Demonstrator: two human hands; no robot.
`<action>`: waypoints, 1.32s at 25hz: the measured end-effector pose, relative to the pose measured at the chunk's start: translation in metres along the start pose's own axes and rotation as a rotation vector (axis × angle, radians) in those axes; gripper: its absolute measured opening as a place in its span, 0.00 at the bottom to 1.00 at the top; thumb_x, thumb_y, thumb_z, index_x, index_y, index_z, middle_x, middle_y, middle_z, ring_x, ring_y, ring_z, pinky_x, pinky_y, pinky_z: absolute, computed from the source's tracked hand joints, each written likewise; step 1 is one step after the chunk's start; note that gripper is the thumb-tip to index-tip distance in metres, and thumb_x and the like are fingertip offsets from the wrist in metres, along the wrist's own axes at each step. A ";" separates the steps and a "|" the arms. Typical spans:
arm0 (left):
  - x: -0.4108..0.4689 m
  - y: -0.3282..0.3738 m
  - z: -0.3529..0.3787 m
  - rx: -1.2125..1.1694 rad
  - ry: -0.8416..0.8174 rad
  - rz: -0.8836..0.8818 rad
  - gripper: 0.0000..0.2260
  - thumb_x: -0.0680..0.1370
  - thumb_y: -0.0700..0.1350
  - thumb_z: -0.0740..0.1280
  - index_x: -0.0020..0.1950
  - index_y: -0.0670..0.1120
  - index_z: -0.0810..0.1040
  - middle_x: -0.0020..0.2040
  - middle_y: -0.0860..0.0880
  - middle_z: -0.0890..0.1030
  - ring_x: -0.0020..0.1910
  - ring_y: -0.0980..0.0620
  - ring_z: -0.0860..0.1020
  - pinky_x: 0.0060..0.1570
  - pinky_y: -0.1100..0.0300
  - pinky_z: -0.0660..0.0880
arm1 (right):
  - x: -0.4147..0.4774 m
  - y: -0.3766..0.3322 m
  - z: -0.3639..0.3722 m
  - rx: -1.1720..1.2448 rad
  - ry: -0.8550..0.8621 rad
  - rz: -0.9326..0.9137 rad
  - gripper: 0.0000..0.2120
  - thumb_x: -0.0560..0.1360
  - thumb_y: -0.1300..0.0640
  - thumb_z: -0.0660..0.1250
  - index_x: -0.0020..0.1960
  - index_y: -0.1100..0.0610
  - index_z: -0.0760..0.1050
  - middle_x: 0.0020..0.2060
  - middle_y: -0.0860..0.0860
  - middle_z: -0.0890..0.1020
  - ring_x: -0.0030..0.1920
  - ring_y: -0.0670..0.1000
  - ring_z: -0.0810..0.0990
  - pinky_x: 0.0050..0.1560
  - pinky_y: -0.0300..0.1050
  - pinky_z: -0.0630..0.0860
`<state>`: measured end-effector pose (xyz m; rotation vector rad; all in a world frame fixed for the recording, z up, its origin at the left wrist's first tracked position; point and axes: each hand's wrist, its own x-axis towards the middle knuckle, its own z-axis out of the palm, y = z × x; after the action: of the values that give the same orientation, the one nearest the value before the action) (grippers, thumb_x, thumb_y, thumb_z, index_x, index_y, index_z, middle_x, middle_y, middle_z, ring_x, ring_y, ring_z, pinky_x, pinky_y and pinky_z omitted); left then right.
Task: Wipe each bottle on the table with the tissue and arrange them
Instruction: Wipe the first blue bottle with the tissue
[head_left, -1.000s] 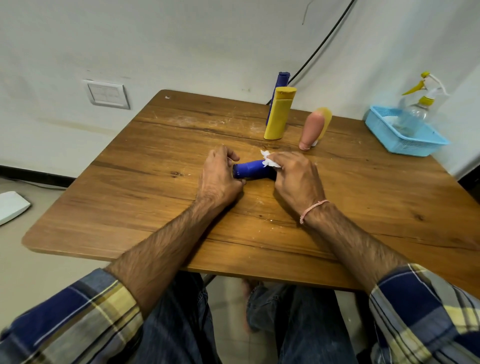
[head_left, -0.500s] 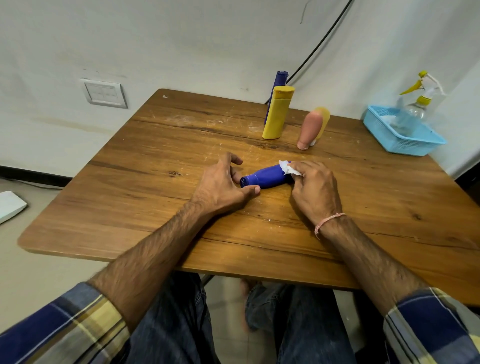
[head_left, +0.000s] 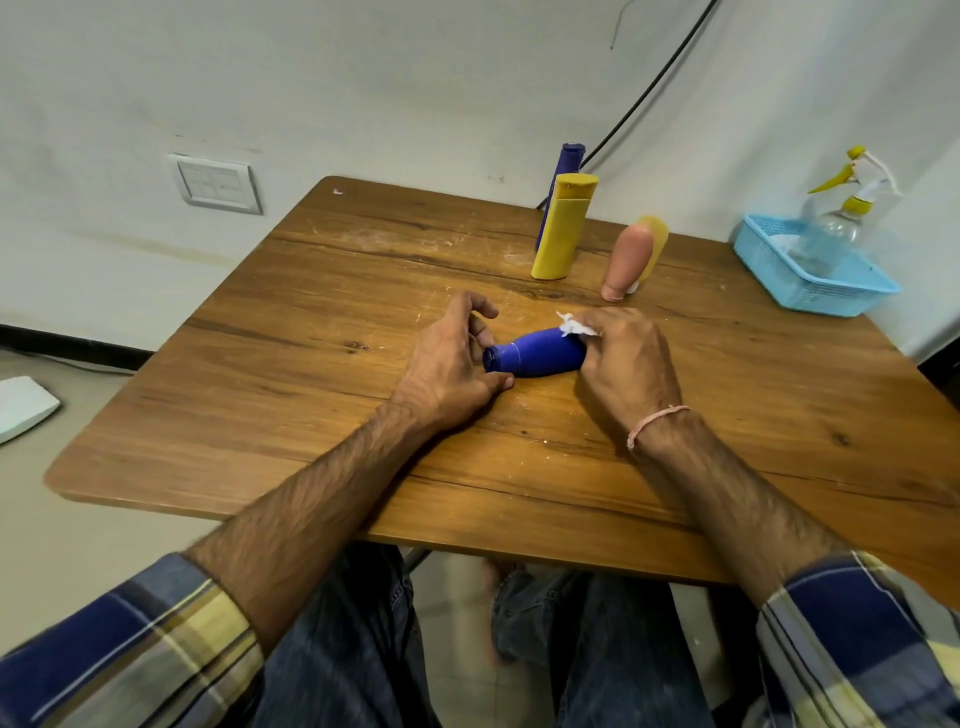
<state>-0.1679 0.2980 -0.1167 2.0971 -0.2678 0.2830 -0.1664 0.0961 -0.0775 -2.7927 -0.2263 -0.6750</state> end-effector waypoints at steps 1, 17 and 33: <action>-0.001 0.001 0.000 -0.009 0.014 0.027 0.32 0.66 0.40 0.82 0.61 0.53 0.68 0.47 0.52 0.79 0.39 0.57 0.77 0.40 0.66 0.75 | -0.003 -0.010 0.001 0.012 0.006 -0.022 0.17 0.75 0.67 0.65 0.61 0.57 0.79 0.56 0.53 0.83 0.59 0.53 0.76 0.62 0.45 0.70; -0.011 0.033 -0.014 -0.232 0.241 0.356 0.33 0.65 0.34 0.80 0.66 0.36 0.68 0.48 0.42 0.79 0.50 0.48 0.81 0.57 0.55 0.80 | -0.027 -0.061 -0.028 0.633 0.214 -0.142 0.14 0.75 0.68 0.67 0.57 0.58 0.82 0.53 0.50 0.85 0.56 0.44 0.81 0.59 0.40 0.77; 0.008 0.067 -0.016 -0.151 0.273 0.328 0.36 0.67 0.38 0.81 0.70 0.44 0.66 0.47 0.51 0.80 0.50 0.56 0.82 0.58 0.64 0.79 | -0.046 -0.028 -0.076 0.374 0.152 -0.254 0.14 0.73 0.66 0.69 0.56 0.54 0.83 0.47 0.47 0.86 0.45 0.38 0.81 0.48 0.28 0.75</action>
<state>-0.1818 0.2770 -0.0521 1.8349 -0.4541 0.7162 -0.2451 0.0974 -0.0281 -2.3652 -0.6159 -0.8037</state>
